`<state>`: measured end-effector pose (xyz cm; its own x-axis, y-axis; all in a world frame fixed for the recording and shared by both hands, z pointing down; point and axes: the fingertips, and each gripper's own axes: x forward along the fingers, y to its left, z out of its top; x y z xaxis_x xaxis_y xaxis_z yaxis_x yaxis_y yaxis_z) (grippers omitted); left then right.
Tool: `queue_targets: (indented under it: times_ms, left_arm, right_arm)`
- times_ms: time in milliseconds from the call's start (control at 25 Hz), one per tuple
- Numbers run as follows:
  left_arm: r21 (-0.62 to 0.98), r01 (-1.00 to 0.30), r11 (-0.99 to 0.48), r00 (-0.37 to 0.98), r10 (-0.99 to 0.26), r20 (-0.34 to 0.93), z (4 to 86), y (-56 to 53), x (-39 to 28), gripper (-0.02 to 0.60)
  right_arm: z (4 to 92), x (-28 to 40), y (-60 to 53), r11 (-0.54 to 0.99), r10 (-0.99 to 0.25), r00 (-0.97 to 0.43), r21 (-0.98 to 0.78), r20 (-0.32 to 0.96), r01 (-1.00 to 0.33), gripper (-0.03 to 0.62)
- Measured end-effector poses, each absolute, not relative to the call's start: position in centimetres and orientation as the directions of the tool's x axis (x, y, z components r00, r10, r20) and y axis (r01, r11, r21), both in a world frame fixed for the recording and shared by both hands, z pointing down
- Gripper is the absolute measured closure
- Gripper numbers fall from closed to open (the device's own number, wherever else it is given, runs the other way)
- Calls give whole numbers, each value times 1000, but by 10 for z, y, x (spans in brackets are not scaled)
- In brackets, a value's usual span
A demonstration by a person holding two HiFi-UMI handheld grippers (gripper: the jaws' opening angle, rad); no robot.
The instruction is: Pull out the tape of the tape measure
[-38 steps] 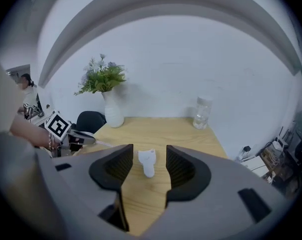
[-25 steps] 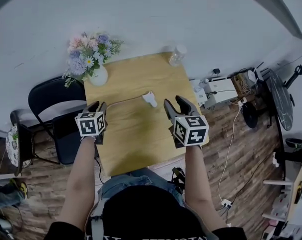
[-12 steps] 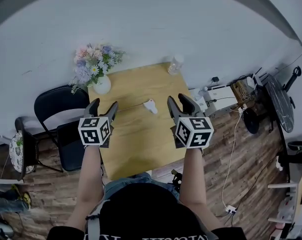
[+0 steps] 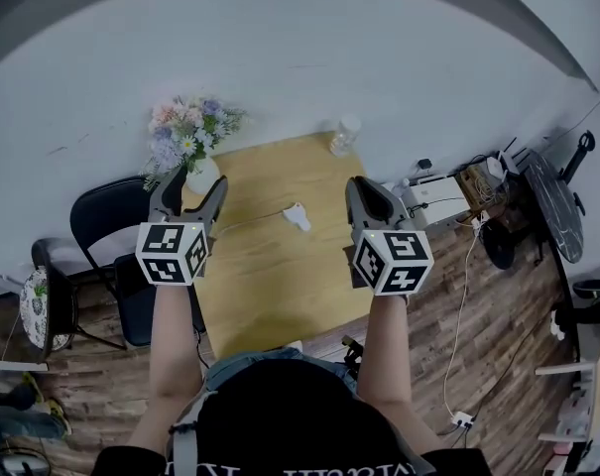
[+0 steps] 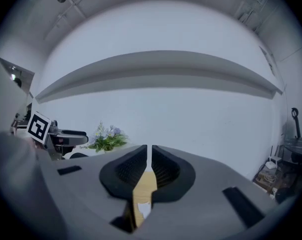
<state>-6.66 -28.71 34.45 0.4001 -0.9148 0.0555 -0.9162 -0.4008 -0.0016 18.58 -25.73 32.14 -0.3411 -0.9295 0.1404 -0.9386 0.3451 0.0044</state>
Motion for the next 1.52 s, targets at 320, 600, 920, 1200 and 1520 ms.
queue_targets:
  times_ms: [320,600,920,1200,1520]
  left_arm:
    - [-64,-932,-357,362,-923,-126,285,-277,-76,475]
    - [-204,-909,-362,404,-885,-230,240,-258,-64,569]
    - [-240,-907,-345,405,-871,-277,215,-251,-61,569]
    - [-241,-907,-346,406,-872,-274,216,-254,-61,569]
    - [-217,-908,-358,409,-868,-283,213,-253,-64,569]
  right_arm:
    - [289,187,-254,337,-941,-333,132,52,-932,579]
    - [257,182,-246,336,-935,-351,193,-51,-922,579]
    - [233,193,-237,274,-939,-307,204,-154,-940,580]
    - [234,194,-239,267,-943,-300,211,-144,-940,580]
    - [232,194,-237,276,-940,-309,205,-148,-939,580]
